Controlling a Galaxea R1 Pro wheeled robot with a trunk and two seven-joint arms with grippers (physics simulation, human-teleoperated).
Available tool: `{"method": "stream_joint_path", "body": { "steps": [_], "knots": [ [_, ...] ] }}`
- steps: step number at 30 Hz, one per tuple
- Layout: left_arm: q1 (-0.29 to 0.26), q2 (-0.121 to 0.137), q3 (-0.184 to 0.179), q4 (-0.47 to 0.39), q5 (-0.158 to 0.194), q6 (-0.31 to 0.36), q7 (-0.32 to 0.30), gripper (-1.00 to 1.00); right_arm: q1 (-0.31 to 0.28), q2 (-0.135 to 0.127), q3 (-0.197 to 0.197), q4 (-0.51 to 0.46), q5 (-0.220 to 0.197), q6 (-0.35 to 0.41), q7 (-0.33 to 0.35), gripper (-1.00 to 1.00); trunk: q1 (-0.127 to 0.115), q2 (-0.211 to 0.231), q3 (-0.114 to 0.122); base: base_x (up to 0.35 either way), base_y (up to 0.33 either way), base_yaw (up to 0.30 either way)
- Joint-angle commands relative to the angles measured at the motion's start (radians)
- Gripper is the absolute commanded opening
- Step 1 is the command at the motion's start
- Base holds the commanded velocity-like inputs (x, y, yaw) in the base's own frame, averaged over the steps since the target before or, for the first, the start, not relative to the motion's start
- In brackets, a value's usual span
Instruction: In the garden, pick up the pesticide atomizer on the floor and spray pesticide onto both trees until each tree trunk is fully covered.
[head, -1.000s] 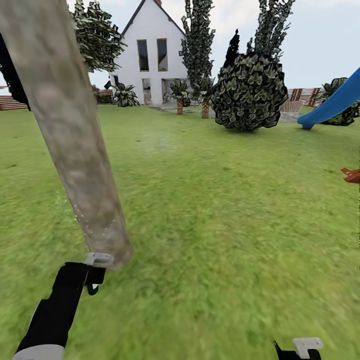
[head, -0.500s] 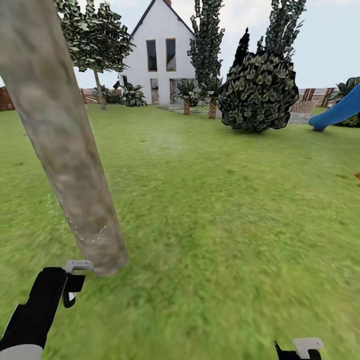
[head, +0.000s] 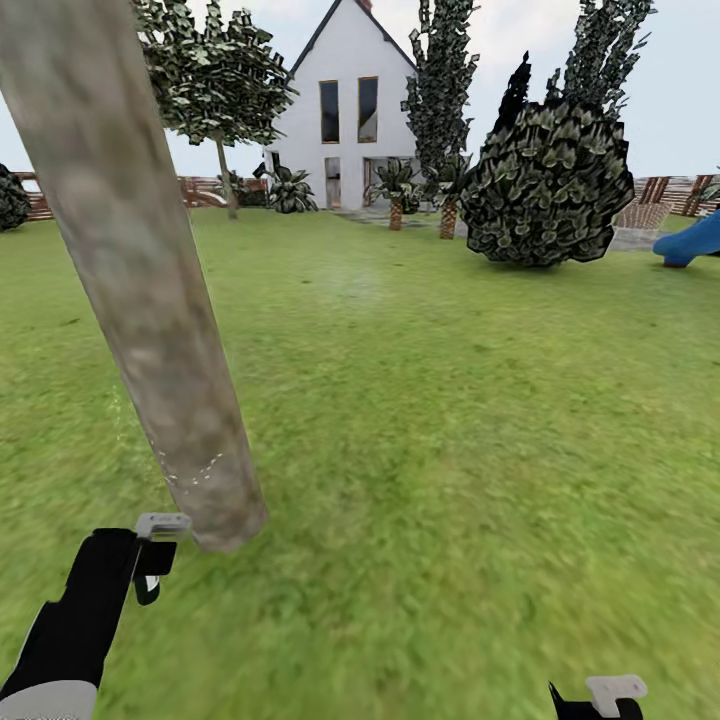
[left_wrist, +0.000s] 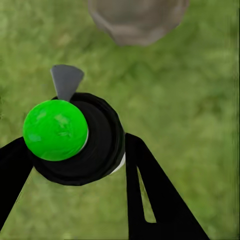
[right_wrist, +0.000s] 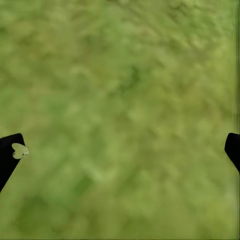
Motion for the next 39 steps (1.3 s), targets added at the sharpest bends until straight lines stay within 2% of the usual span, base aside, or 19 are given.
{"method": "stream_joint_path", "body": {
  "steps": [1, 5, 8, 9, 10, 12, 13, 16, 17, 19, 20, 21, 22, 25, 26, 29, 31, 37, 39],
  "knots": [
    [-0.006, 0.0, 0.0, -0.008, 0.002, 0.001, -0.003, -1.0, 0.0, 0.0, 0.0, 0.0, 0.0, 0.0, 0.0, 1.0, 0.0, 0.0, 0.0, 0.247, -0.146, 0.0],
    [-0.019, -0.002, -0.005, -0.074, 0.004, 0.005, -0.009, -1.0, 0.0, 0.0, 0.001, 0.001, 0.001, 0.0, 0.0, 1.0, 0.0, 0.0, 0.0, 0.098, -0.045, 0.0],
    [-0.082, 0.011, -0.004, -0.113, 0.035, 0.019, -0.05, -1.0, 0.0, 0.0, 0.001, 0.001, 0.001, 0.0, 0.001, 1.0, 0.0, 0.0, 0.0, 0.005, -0.002, 0.0],
    [-0.1, 0.02, -0.003, -0.115, 0.036, 0.026, -0.071, -1.0, 0.0, 0.0, 0.001, 0.001, 0.001, 0.0, 0.0, 1.0, 0.0, 0.0, 0.0, 0.001, -0.001, 0.0],
    [-0.11, 0.043, -0.006, -0.115, 0.042, 0.03, -0.087, -1.0, 0.0, 0.0, 0.001, 0.001, 0.001, 0.0, 0.001, 1.0, 0.0, 0.0, 0.0, 0.0, 0.0, 0.0],
    [-0.114, 0.078, -0.008, -0.106, 0.047, 0.033, -0.117, -1.0, 0.0, -0.001, 0.001, 0.001, 0.001, 0.0, 0.001, 1.0, 0.0, 0.0, 0.0, 0.0, 0.0, 0.0],
    [-0.11, 0.094, -0.013, -0.101, 0.045, 0.031, -0.155, -1.0, 0.0, -0.001, 0.001, 0.0, 0.002, 0.0, 0.002, 1.0, 0.0, 0.0, 0.0, 0.0, 0.0, 0.0],
    [-0.105, 0.112, -0.02, -0.086, 0.042, 0.029, -0.183, -1.0, 0.0, -0.002, 0.001, 0.0, 0.002, 0.0, 0.002, 1.0, 0.0, 0.0, 0.0, 0.0, 0.0, 0.0],
    [-0.103, 0.13, -0.022, -0.069, 0.041, 0.028, -0.185, -1.0, 0.0, -0.002, 0.0, 0.0, 0.002, 0.0, 0.002, 1.0, 0.0, 0.0, 0.0, 0.0, 0.0, 0.0],
    [-0.099, 0.141, -0.023, -0.031, 0.041, 0.024, -0.186, -1.0, 0.0, -0.002, 0.0, 0.0, 0.002, 0.0, 0.002, 1.0, 0.0, 0.0, 0.0, 0.0, 0.0, 0.0],
    [-0.096, 0.135, -0.036, 0.054, 0.039, 0.016, -0.186, -1.0, 0.0, -0.002, 0.001, 0.001, 0.002, 0.0, 0.002, 1.0, 0.0, 0.0, 0.0, 0.0, 0.0, 0.0],
    [-0.095, 0.132, -0.075, 0.081, 0.041, 0.017, -0.184, -1.0, 0.0, -0.002, 0.001, 0.0, 0.002, 0.0, 0.002, 1.0, 0.0, 0.0, 0.0, 0.0, 0.0, 0.0],
    [-0.097, 0.129, -0.105, 0.089, 0.042, 0.019, -0.183, -1.0, 0.0, -0.002, 0.001, 0.0, 0.002, 0.0, 0.002, 1.0, 0.0, 0.0, 0.0, 0.0, 0.0, 0.0],
    [-0.102, 0.11, -0.133, 0.092, 0.04, 0.02, -0.178, -1.0, 0.0, -0.002, 0.001, 0.0, 0.001, 0.0, 0.001, 1.0, 0.0, 0.0, 0.0, 0.0, 0.0, 0.015],
    [-0.099, 0.115, -0.132, 0.092, 0.038, 0.02, -0.177, -1.0, 0.0, -0.002, 0.001, 0.0, 0.001, 0.0, 0.001, 1.0, 0.0, 0.0, 0.0, 0.0, 0.0, 0.131],
    [-0.092, 0.131, -0.087, 0.105, 0.033, 0.015, -0.174, -1.0, 0.0, -0.002, 0.001, 0.0, 0.001, 0.0, 0.001, 1.0, 0.0, 0.0, 0.0, 0.0, 0.0, 0.232],
    [-0.073, 0.136, -0.073, 0.113, 0.03, 0.013, -0.173, -1.0, 0.0, -0.001, 0.001, 0.0, 0.001, 0.0, 0.001, 1.0, 0.0, 0.0, 0.0, 0.0, 0.0, 0.265],
    [-0.064, 0.124, -0.076, 0.129, 0.032, 0.01, -0.169, -1.0, 0.0, -0.001, 0.0, 0.0, 0.001, 0.0, 0.001, 1.0, 0.0, 0.0, 0.0, 0.043, -0.131, 0.062],
    [-0.064, 0.124, -0.077, 0.195, 0.03, -0.003, -0.169, -1.0, 0.0, -0.001, 0.001, 0.0, 0.002, 0.0, 0.001, 1.0, 0.0, 0.0, 0.0, 0.084, -0.258, 0.001]
  ]
}}
